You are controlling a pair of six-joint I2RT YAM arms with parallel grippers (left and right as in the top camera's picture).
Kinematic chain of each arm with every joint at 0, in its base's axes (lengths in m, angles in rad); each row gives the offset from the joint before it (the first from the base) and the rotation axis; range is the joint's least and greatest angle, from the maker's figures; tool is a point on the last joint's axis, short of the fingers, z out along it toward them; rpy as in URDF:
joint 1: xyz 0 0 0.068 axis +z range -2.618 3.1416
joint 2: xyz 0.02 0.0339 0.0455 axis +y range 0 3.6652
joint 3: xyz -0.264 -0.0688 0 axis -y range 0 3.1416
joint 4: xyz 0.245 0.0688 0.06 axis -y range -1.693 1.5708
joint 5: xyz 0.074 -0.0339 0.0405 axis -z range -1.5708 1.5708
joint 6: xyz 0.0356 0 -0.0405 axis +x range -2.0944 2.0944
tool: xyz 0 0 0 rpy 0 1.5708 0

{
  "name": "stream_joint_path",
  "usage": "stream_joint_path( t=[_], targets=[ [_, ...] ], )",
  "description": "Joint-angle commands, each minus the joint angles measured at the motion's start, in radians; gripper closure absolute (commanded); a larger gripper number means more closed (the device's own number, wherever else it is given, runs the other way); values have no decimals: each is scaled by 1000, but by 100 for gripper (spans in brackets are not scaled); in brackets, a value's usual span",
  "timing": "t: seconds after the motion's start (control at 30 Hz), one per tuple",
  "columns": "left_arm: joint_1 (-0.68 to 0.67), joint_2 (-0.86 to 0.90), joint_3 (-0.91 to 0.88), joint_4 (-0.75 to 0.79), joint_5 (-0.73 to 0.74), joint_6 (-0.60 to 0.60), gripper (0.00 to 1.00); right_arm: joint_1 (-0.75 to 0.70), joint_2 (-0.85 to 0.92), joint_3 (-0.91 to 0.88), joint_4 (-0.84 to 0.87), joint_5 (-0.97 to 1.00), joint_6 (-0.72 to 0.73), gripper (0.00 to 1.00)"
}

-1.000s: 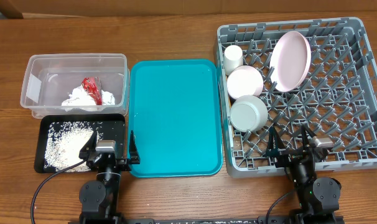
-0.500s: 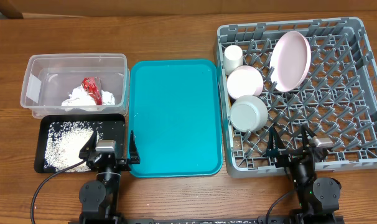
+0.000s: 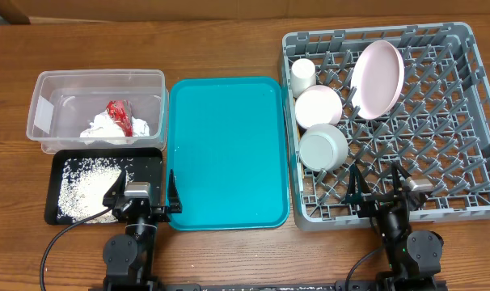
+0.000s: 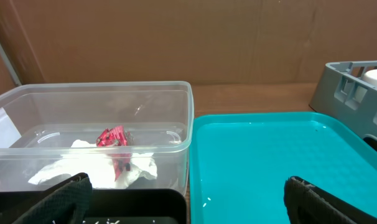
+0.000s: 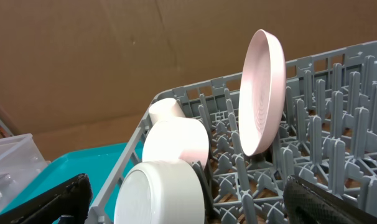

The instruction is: Sort waste into correct bins and load items into the dishwasher

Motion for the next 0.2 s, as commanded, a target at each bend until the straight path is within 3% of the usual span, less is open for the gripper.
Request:
stream_joint_path(
  t=[0.0, 0.17],
  targets=[
    [5, -12, -4, 3, -13, 15, 0, -5, -11, -11, 7, 11, 2, 0],
    [5, -12, -4, 3, -12, 15, 0, -5, -11, -11, 6, 11, 2, 0]
  ],
)
